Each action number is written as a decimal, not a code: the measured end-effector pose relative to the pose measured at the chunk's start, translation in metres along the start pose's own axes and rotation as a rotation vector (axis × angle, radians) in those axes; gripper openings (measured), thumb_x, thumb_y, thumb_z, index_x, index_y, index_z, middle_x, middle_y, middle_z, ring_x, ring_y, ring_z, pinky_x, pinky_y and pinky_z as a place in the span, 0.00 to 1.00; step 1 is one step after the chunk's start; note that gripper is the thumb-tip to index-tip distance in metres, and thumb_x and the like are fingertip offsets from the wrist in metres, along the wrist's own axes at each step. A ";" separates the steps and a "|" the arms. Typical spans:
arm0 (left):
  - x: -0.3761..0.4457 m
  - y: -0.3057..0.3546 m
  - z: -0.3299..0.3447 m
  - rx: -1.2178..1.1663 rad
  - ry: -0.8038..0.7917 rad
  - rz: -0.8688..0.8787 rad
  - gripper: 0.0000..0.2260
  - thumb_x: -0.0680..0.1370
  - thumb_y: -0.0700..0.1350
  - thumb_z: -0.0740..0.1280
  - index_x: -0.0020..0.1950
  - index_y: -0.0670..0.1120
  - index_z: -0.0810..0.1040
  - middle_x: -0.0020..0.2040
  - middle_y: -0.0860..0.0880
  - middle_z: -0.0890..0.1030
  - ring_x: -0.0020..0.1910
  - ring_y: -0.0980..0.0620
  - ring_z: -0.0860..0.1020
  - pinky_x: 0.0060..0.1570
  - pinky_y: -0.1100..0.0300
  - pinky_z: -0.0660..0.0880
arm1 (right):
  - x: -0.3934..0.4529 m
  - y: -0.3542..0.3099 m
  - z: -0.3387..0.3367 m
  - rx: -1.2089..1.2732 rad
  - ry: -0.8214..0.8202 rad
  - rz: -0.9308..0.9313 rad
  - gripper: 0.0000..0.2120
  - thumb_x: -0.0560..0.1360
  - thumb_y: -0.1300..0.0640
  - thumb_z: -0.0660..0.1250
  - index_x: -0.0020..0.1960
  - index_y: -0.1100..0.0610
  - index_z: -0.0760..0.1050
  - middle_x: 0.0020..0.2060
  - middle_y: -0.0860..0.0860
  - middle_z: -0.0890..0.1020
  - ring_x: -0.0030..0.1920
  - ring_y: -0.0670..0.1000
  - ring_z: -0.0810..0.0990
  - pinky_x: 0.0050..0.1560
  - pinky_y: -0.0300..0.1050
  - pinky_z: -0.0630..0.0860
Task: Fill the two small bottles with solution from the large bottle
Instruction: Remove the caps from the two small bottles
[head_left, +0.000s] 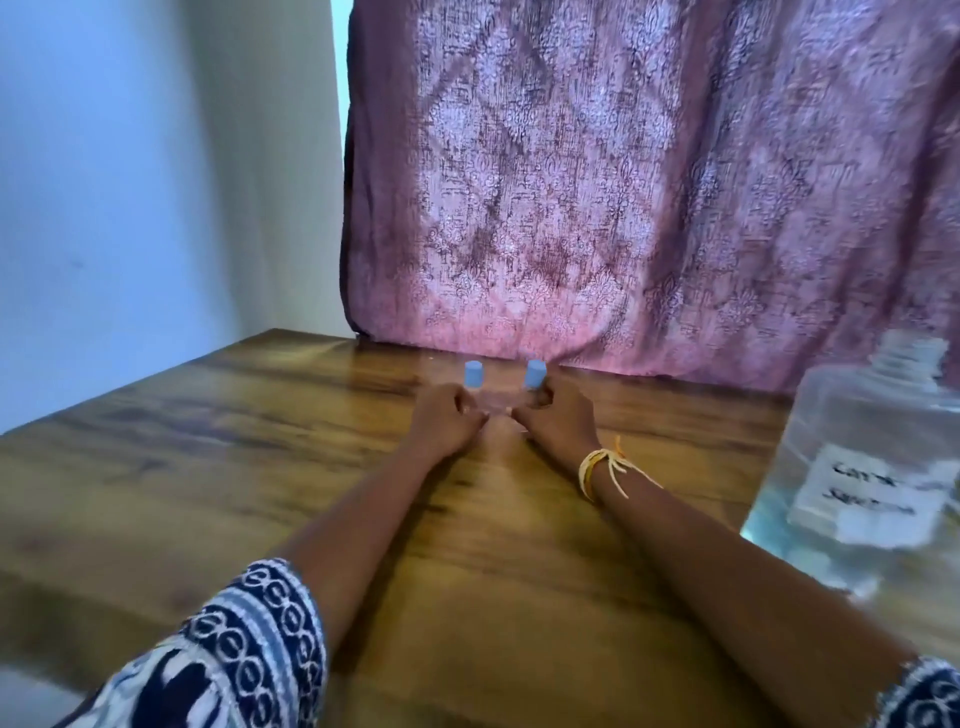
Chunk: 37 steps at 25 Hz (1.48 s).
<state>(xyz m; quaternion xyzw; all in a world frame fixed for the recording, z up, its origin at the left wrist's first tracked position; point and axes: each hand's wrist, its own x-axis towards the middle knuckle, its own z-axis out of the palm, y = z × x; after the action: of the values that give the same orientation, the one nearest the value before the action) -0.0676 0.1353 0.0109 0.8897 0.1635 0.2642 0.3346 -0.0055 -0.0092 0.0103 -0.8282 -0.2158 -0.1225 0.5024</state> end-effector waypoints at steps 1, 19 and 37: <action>-0.015 0.002 -0.004 -0.005 -0.033 0.029 0.07 0.72 0.46 0.73 0.41 0.44 0.79 0.42 0.44 0.82 0.42 0.49 0.78 0.36 0.62 0.64 | -0.013 -0.002 -0.009 0.004 -0.020 -0.002 0.12 0.66 0.57 0.76 0.48 0.55 0.77 0.37 0.47 0.79 0.41 0.49 0.79 0.42 0.40 0.70; -0.115 0.015 -0.034 -0.260 -0.165 0.154 0.08 0.69 0.46 0.78 0.38 0.53 0.79 0.40 0.51 0.83 0.41 0.57 0.79 0.35 0.79 0.69 | -0.110 -0.003 -0.073 -0.159 -0.111 -0.079 0.26 0.66 0.54 0.74 0.62 0.56 0.70 0.45 0.46 0.78 0.43 0.45 0.77 0.49 0.43 0.74; -0.108 0.017 -0.039 -0.355 -0.146 0.143 0.08 0.64 0.42 0.76 0.37 0.51 0.80 0.31 0.55 0.81 0.32 0.59 0.77 0.33 0.63 0.73 | -0.100 -0.068 -0.024 0.063 -0.039 -0.262 0.07 0.70 0.56 0.75 0.46 0.54 0.81 0.44 0.50 0.82 0.44 0.46 0.80 0.47 0.40 0.77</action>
<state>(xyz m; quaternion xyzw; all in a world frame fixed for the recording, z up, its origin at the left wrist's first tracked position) -0.1753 0.0927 0.0085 0.8429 0.0261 0.2469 0.4774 -0.1256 -0.0259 0.0326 -0.7790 -0.3357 -0.1642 0.5036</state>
